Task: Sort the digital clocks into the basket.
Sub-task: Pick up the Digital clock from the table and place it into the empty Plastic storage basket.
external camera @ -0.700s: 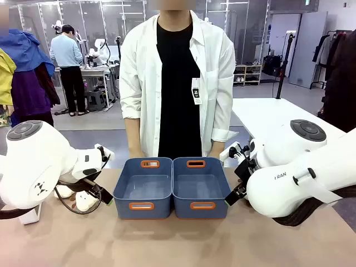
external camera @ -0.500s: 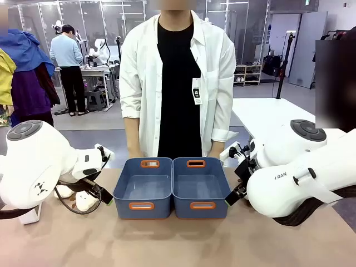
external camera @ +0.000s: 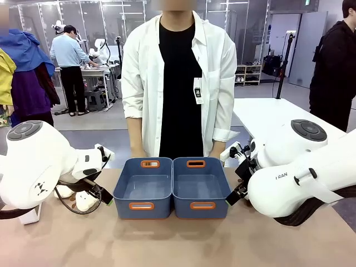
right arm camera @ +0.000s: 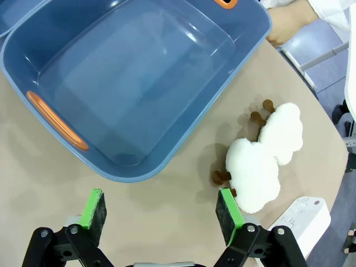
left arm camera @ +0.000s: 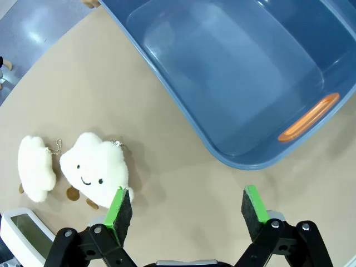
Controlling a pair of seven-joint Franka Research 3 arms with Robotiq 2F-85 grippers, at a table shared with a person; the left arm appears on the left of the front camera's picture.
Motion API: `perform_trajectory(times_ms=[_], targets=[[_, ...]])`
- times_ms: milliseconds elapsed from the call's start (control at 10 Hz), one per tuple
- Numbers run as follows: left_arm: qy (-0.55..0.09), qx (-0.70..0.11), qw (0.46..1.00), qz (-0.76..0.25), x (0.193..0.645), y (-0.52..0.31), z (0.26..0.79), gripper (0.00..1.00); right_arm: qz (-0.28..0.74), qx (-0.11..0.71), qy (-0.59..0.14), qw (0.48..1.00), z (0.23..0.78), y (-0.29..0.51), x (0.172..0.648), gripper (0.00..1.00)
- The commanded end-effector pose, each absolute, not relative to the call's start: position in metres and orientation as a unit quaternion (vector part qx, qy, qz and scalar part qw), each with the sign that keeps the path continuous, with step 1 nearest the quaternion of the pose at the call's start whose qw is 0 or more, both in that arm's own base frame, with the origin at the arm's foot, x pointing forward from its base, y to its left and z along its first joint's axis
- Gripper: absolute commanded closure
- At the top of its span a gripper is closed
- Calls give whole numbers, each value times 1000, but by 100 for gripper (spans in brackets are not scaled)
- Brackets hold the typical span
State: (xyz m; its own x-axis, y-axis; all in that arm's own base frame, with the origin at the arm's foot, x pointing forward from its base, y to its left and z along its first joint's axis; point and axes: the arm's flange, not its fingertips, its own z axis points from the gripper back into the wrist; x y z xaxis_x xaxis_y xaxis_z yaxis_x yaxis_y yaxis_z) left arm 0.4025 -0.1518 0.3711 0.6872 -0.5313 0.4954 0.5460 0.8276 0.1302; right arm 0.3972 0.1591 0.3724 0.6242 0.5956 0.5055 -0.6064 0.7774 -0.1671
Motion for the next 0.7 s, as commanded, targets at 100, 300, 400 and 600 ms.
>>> perform_trajectory(times_ms=[100, 300, 400, 600], targets=[[-265, -14, 918, -293, 403, -152, 371, 0, 333, 10, -277, 901, 372, 159, 397, 0], [-168, -130, 934, -288, 410, -148, 419, 0, 325, 79, -224, 915, 432, 141, 419, 0], [-99, -213, 931, -280, 415, -135, 439, 0, 312, 163, -188, 917, 455, 130, 430, 0], [-17, -430, 880, -202, 437, -99, 458, 0, 263, 355, -101, 891, 472, 97, 454, 0]])
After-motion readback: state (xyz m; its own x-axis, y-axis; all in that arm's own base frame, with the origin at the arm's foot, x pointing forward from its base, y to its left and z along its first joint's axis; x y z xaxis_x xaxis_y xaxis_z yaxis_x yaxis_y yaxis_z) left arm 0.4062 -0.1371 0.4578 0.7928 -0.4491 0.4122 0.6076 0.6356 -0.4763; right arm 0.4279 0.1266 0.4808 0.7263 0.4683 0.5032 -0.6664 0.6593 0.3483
